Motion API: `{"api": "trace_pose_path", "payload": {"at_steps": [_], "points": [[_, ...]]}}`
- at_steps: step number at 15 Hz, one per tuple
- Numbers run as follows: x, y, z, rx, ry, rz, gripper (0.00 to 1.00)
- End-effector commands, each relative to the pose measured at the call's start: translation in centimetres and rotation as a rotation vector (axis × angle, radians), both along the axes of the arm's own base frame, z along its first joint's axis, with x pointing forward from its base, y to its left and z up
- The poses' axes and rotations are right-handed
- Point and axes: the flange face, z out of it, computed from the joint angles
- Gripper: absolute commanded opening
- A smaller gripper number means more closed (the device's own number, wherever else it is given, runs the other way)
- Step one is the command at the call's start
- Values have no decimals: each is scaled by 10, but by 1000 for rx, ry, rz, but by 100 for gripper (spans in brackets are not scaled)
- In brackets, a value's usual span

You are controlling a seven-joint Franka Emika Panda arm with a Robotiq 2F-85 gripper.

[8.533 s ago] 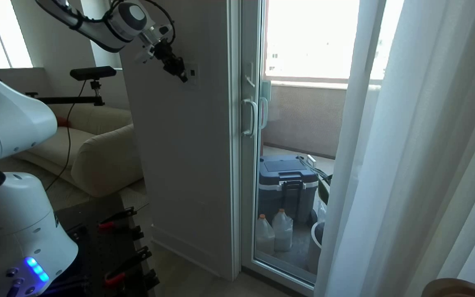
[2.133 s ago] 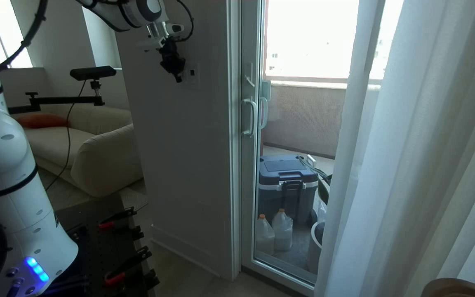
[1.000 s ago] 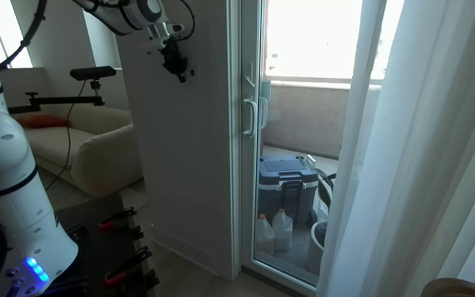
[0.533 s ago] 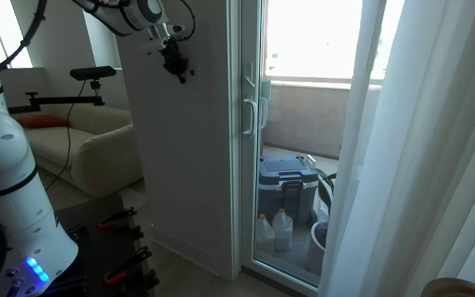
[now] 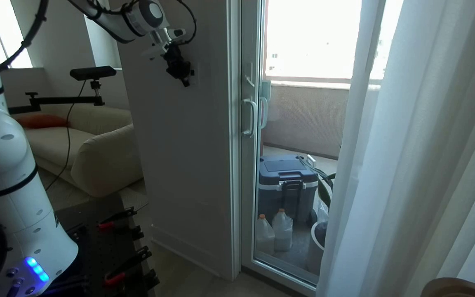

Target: Turn off the switch on the left

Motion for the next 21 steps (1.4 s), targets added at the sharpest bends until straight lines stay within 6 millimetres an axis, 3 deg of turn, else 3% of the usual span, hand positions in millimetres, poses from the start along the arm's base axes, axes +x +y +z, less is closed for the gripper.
{"api": "trace_pose_path", "payload": {"at_steps": [1,9,16,21], "points": [[7,-3,-10,-9,12,-13,0],[-7,-20,-3,-122,252,-90,0],[-23,-36,24,-127,434,-69,0],[-40,-65,49,-73,492,-18,0]]}}
